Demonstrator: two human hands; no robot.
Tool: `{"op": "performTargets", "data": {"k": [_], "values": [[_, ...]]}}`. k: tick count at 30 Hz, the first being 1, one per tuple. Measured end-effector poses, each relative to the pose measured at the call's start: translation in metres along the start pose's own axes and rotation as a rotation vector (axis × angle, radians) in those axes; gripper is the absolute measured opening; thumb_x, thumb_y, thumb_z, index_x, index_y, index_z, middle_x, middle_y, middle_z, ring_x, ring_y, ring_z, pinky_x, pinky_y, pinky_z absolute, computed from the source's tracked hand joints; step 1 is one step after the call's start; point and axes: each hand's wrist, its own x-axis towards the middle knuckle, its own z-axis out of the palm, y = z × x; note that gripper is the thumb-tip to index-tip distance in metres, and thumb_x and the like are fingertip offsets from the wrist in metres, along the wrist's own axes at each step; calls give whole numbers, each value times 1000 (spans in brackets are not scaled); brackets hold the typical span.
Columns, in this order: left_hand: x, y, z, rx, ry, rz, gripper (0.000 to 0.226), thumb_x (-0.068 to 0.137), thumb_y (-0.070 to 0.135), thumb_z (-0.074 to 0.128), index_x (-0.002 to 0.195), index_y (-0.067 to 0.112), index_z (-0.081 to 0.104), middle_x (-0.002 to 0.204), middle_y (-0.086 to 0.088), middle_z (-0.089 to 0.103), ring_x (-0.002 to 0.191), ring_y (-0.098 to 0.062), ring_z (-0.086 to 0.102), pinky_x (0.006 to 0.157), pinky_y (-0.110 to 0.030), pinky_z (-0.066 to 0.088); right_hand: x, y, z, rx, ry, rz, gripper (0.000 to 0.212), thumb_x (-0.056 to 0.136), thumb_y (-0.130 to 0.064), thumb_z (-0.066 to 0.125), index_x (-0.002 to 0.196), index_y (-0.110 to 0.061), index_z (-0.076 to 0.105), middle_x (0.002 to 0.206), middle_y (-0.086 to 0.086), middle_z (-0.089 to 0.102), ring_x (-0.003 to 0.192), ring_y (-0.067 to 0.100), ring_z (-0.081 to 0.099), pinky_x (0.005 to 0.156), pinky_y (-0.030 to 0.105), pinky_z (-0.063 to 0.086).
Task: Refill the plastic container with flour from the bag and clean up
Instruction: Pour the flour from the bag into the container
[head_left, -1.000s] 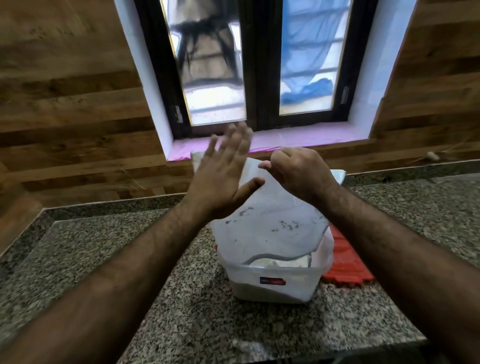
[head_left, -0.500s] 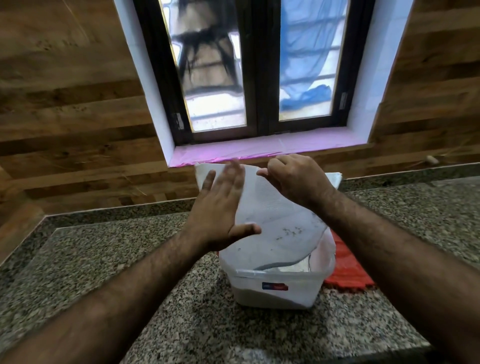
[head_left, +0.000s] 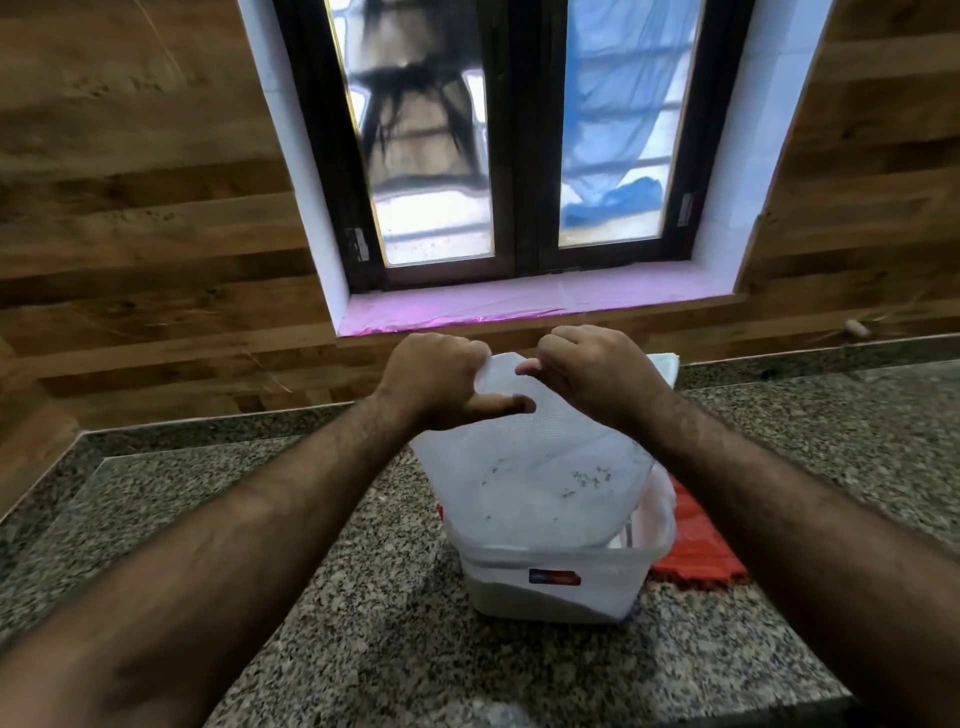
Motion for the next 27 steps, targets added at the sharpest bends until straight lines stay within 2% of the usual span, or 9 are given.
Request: {"op": "performTargets", "data": {"k": [2, 4, 7, 10, 14, 18, 22, 25, 27], "values": [[3, -2, 1, -30, 26, -6, 78, 80, 99, 30, 58, 25, 35, 52, 9, 41, 46, -14, 39, 50, -27, 19, 3, -4, -14, 41, 73, 131, 51, 110, -48, 48, 89, -6, 69, 81, 10, 67, 68, 22, 58, 58, 45, 55], [8, -7, 4, -66, 36, -42, 80, 83, 98, 28, 55, 23, 36, 50, 8, 39, 44, -12, 36, 50, -27, 25, 1, -9, -27, 9, 195, 229, 66, 111, -53, 36, 122, 2, 71, 121, 23, 71, 114, 35, 67, 95, 53, 57], [14, -13, 6, -108, 42, -66, 82, 87, 96, 29, 53, 22, 37, 47, 5, 38, 44, -13, 36, 50, -29, 25, -17, -17, -35, -18, 65, 239, 85, 109, -58, 29, 158, 10, 37, 169, 29, 30, 161, 41, 26, 130, 57, 24], [20, -16, 7, -132, 50, -64, 81, 87, 93, 29, 51, 21, 35, 46, 4, 36, 44, -14, 33, 49, -30, 24, -39, -22, -29, -11, -166, 324, 92, 107, -71, 15, 162, -1, 39, 169, 20, 39, 161, 34, 31, 132, 58, 16], [22, -16, 12, -149, 37, -67, 82, 89, 92, 30, 51, 20, 36, 46, 3, 35, 44, -15, 33, 49, -31, 29, -47, -21, -35, -148, 43, 287, 89, 108, -63, 23, 161, 8, 35, 172, 23, 26, 163, 39, 21, 131, 63, 13], [24, -18, 12, -188, 24, -95, 82, 88, 92, 29, 52, 19, 37, 47, 3, 36, 46, -14, 34, 49, -30, 22, -50, -24, -29, -53, -186, 287, 89, 108, -68, 15, 164, -1, 33, 172, 18, 30, 163, 34, 23, 132, 56, 16], [26, -20, 14, -219, 17, -129, 86, 88, 93, 25, 53, 16, 39, 49, -1, 40, 49, -19, 39, 50, -33, 27, -59, -21, -31, -161, 9, 193, 89, 107, -61, 26, 162, 8, 29, 172, 27, 19, 164, 40, 14, 132, 58, 13], [27, -20, 11, -221, 20, -143, 85, 89, 91, 25, 53, 15, 37, 50, 0, 39, 49, -18, 38, 51, -33, 24, -65, -24, -23, -84, -175, 209, 88, 109, -65, 21, 163, 4, 34, 170, 22, 32, 162, 36, 28, 134, 48, 14], [28, -18, 10, -214, 5, -141, 86, 89, 92, 23, 53, 15, 39, 51, -1, 40, 50, -19, 39, 51, -34, 25, -73, -23, -21, -123, -127, 201, 88, 108, -64, 24, 161, 6, 35, 170, 24, 32, 162, 38, 26, 133, 51, 14]]}}
